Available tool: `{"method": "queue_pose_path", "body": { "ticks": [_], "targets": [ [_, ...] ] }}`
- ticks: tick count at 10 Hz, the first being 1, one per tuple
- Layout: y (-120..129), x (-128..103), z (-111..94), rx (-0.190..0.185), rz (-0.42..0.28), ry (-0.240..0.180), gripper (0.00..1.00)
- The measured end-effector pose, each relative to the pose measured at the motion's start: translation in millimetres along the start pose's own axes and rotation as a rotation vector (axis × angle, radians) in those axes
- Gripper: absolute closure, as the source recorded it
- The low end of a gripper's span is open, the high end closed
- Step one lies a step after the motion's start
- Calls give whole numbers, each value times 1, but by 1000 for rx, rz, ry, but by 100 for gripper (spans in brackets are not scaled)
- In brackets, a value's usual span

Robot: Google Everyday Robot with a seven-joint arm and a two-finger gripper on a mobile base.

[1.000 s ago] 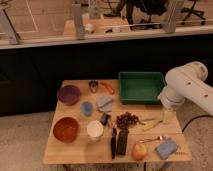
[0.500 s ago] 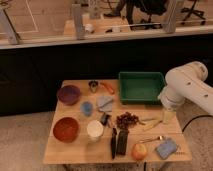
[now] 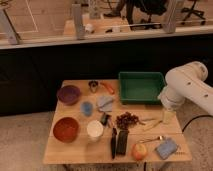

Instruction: Place apple in tray

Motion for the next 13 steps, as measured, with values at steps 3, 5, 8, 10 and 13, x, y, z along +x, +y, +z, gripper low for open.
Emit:
{"method": "queue_pose_path", "body": {
  "ticks": [3, 5, 8, 10, 13],
  "targets": [
    [14, 4, 36, -112, 4, -189, 20],
    [38, 4, 58, -152, -10, -314, 20],
    [93, 4, 70, -137, -35, -559, 20],
    [114, -6, 76, -118, -43, -711, 20],
    [132, -42, 80, -82, -79, -737, 20]
  ]
}}
